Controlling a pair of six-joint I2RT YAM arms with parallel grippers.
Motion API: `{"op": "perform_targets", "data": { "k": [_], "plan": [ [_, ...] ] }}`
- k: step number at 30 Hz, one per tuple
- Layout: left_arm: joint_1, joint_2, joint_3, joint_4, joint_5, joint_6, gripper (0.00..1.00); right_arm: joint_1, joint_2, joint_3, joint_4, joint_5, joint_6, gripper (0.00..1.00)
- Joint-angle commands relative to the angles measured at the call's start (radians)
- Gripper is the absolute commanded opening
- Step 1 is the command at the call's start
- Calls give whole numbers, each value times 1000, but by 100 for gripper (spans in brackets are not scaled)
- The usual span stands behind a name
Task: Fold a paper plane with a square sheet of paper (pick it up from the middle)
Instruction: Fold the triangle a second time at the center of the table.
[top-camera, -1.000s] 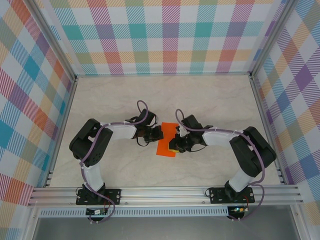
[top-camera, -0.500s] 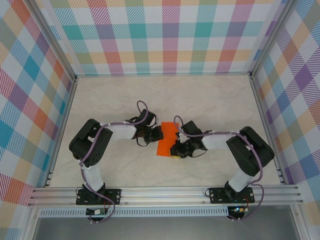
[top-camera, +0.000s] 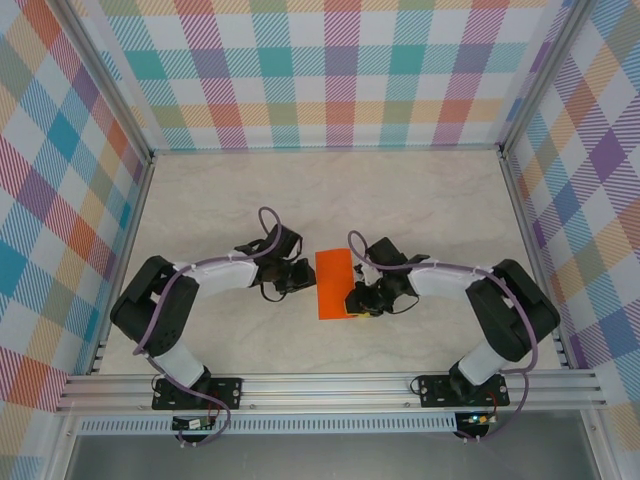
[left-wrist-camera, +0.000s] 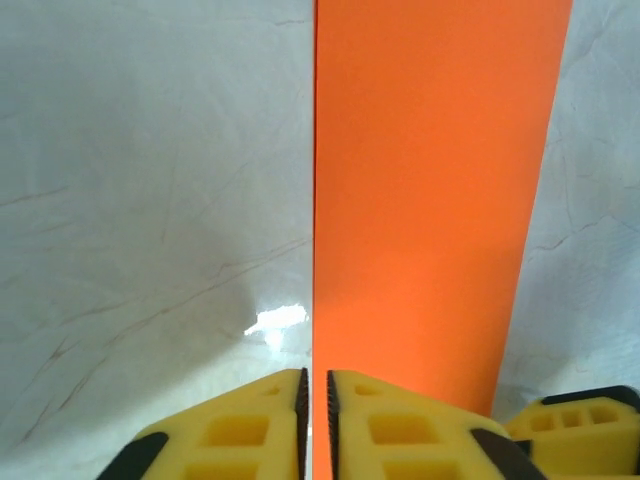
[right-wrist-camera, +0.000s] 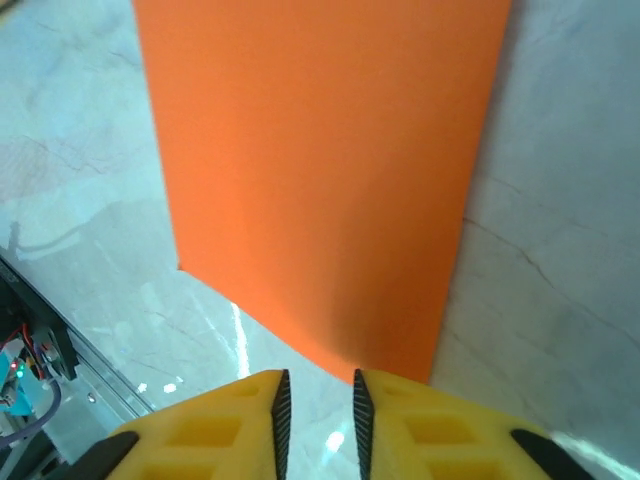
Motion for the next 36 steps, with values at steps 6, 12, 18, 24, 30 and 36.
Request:
{"op": "perform_targets", "data": {
  "k": [6,12,18,24,30,36],
  "plan": [
    [-10,-35,-59,59,13,-83,35,-17,-58,99,-89,243,109,33],
    [-8,-4,-57,131,43,-137,41,-27,23,163,-77,221,143,39],
    [-7,9,-51,134,44,-149,41,-32,115,212,-51,162,155,39],
    [-2,13,-50,121,42,-142,41,-32,162,244,-46,153,152,38],
    [0,25,-44,116,46,-136,41,-34,199,258,-71,175,145,38],
    [1,28,-39,116,51,-135,41,-37,229,235,-90,202,140,36]
  ]
}}
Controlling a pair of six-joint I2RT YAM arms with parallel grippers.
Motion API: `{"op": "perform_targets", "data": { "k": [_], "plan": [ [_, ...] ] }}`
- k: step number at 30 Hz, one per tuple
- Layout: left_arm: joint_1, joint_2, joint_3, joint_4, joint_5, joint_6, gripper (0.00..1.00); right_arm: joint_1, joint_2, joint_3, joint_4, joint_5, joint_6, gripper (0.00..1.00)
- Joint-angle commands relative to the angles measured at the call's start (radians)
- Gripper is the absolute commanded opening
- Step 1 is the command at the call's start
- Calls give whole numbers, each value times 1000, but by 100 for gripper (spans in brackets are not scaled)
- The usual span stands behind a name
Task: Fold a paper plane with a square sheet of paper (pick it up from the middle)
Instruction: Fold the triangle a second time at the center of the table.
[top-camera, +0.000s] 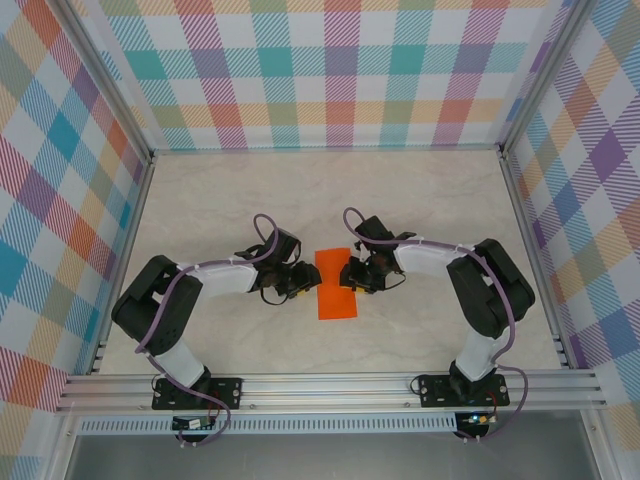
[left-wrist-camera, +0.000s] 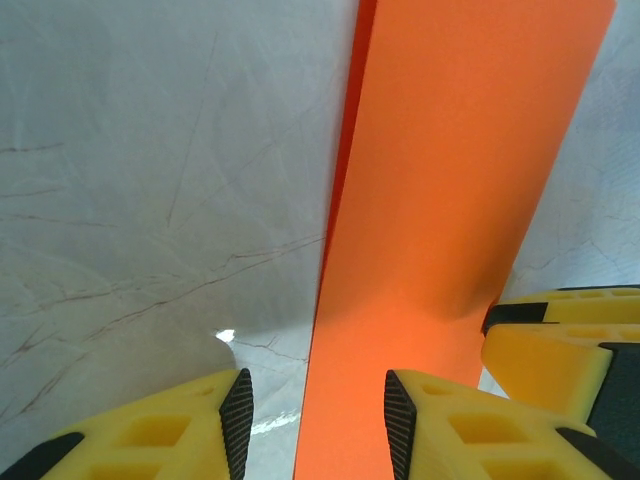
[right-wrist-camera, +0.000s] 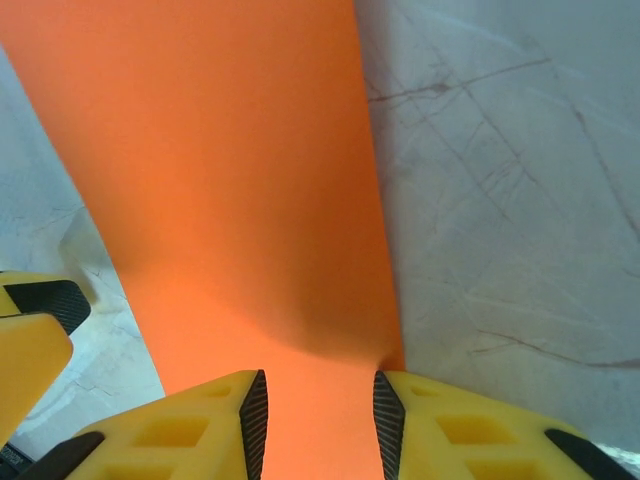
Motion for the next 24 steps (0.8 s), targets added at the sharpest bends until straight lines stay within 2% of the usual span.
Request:
{"op": "perform_targets", "data": {
  "k": [1,9,17,19,24],
  "plan": [
    [1,8,15,1,11,2,41,-5,24,-8,-38,33,1,36],
    [1,5,14,22,42,-26,40,-6,12,-59,-3,31,35,36],
    [-3,-158,-121,84,41,-210,42,-6,20,-67,-9,36,30,35],
    [-5,-209,-163,109,38,-257,45,-6,19,-68,-12,38,28,35],
    [-16,-240,-197,129,75,-315,47,-7,22,-71,-15,45,25,35]
  ]
}}
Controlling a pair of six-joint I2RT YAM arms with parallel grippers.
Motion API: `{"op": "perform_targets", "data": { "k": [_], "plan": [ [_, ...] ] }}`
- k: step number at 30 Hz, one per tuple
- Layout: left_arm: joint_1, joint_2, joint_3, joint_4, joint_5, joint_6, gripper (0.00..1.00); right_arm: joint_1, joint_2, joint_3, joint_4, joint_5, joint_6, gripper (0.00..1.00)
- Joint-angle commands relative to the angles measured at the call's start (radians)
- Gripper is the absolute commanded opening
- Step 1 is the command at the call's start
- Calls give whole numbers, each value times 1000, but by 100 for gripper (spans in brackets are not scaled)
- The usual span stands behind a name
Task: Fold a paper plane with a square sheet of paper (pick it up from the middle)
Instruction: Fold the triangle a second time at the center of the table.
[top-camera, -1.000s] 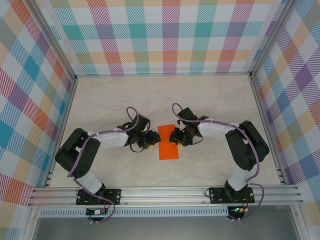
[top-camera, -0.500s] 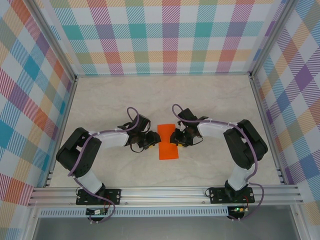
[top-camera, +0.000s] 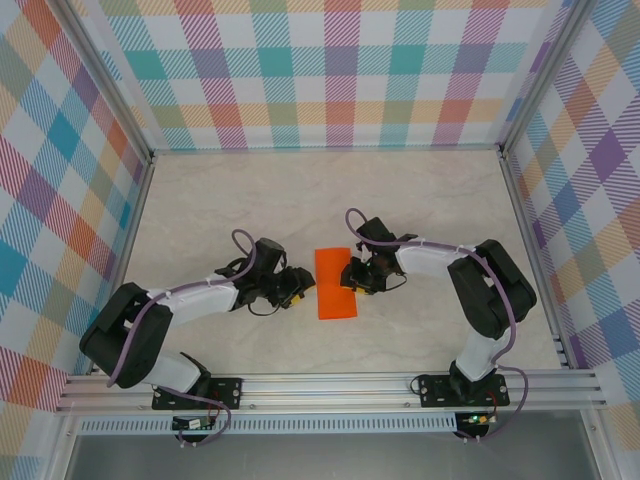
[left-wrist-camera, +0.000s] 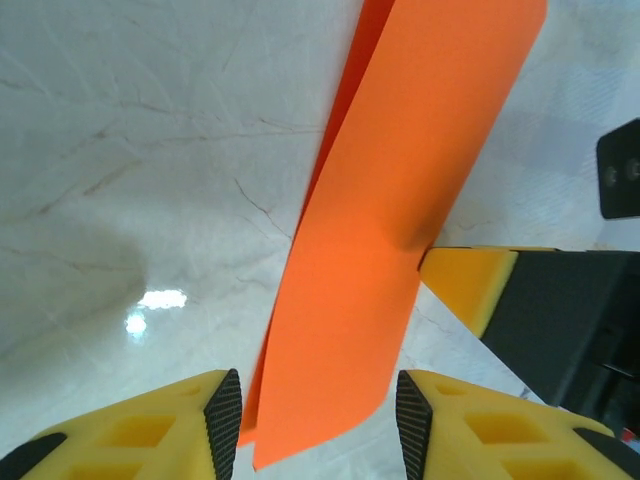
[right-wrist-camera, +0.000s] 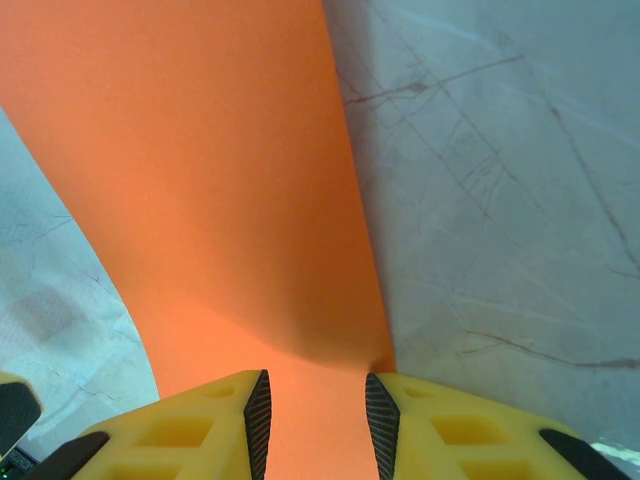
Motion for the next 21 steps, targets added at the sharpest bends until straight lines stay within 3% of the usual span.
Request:
{"op": "perform_targets", "data": {
  "k": [1,15,21],
  "plan": [
    [-22,-12,-25,61,39,-81,47,-3,29,-45,-46,49,0,35],
    [-92,118,-38,196,38,-163,46,-4,40,-50,-45,48,-4,35],
    [-100,137,-28,179,34,-158,46,-6,38,-50,-49,50,-6,35]
  ]
}}
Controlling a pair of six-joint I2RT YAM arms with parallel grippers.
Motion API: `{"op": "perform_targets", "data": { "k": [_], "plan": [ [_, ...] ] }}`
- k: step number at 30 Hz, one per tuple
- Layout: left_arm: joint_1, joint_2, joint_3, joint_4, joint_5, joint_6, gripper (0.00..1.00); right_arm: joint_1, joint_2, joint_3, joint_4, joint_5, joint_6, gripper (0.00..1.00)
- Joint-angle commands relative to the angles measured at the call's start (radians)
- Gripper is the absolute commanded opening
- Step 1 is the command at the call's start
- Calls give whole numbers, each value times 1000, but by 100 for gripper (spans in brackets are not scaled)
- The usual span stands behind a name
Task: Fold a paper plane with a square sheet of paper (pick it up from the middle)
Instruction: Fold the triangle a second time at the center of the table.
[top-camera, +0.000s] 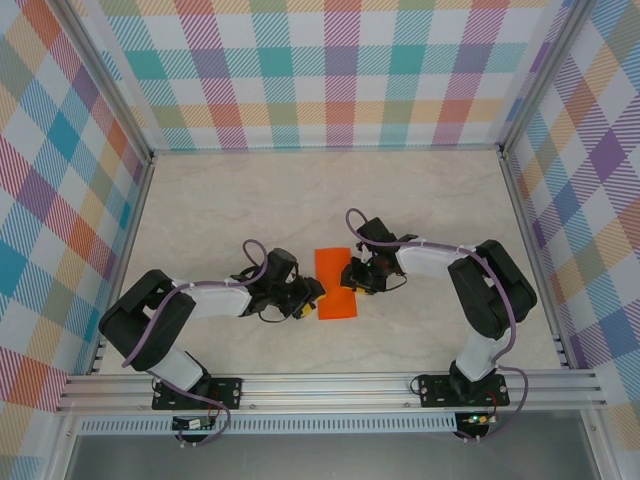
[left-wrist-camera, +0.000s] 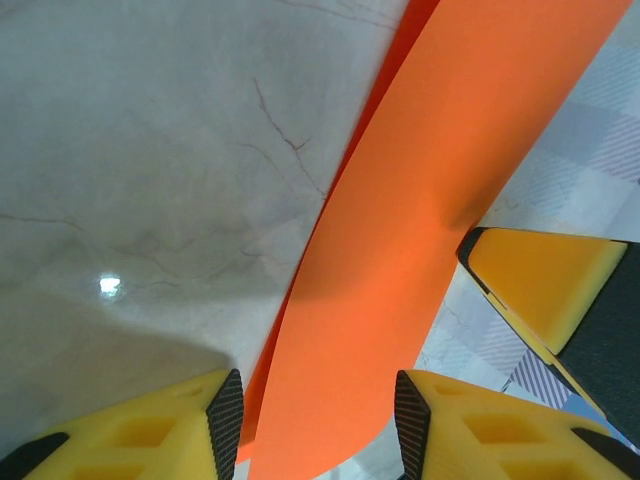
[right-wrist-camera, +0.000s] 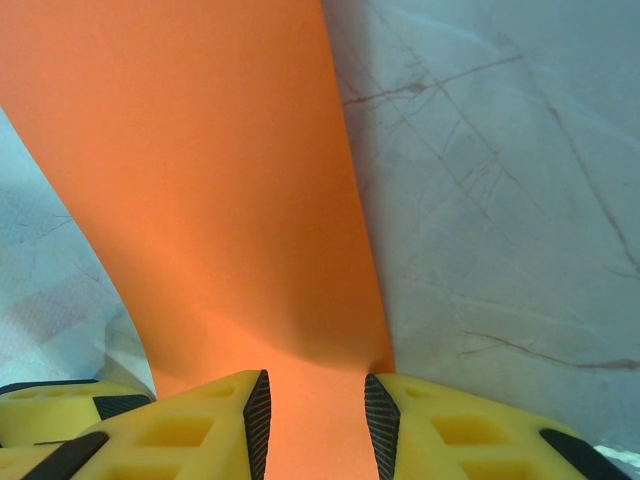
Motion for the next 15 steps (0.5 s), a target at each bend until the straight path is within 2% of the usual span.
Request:
{"op": "perform_targets", "data": {
  "k": [1,15],
  "plan": [
    [-18,13,3,19,13,-12,46,-4,40,-44,-58,52,-6,35],
    [-31,62,28,54,47,-9,46,-5,43,-44,-61,53,-6,36]
  ]
}}
